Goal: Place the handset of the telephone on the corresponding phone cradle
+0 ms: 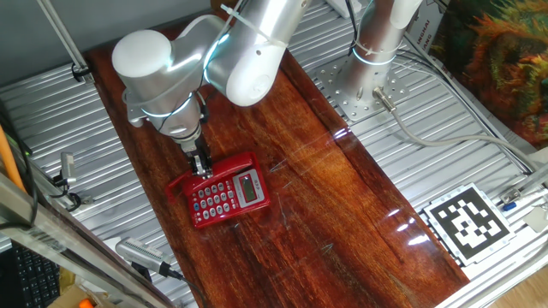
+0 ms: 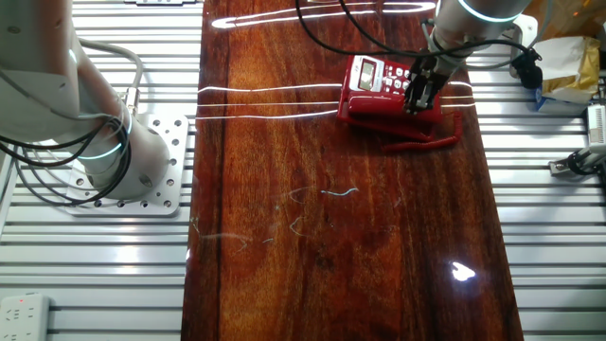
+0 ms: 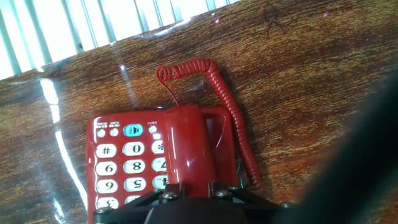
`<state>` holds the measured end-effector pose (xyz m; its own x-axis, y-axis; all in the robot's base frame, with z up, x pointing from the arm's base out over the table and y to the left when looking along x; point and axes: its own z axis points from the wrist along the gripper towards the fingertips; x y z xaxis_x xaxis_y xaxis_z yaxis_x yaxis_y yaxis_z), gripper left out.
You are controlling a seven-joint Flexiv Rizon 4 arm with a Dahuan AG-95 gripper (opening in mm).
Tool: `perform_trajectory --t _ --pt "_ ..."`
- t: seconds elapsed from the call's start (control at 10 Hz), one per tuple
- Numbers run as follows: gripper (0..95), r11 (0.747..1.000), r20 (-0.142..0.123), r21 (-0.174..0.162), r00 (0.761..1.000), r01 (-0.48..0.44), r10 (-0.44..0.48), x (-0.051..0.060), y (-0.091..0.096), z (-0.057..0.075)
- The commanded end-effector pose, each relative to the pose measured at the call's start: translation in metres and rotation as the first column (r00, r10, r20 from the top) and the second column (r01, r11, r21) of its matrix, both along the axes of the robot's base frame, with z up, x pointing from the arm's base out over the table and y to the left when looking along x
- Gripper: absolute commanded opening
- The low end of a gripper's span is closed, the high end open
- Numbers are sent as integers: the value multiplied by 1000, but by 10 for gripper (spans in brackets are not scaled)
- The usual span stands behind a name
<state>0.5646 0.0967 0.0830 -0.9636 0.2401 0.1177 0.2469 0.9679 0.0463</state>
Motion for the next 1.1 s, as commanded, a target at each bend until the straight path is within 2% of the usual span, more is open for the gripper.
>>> perform_trajectory --t 0.1,0.8,0.9,1.1 --pt "190 1000 -1 0 1000 0 0 -1 1 -8" --pt "190 1000 -1 0 1000 0 0 -1 1 -8" --pt "760 995 -1 -12 995 -99 99 2 -24 37" --pt "760 997 5 22 997 -76 76 2 -23 37"
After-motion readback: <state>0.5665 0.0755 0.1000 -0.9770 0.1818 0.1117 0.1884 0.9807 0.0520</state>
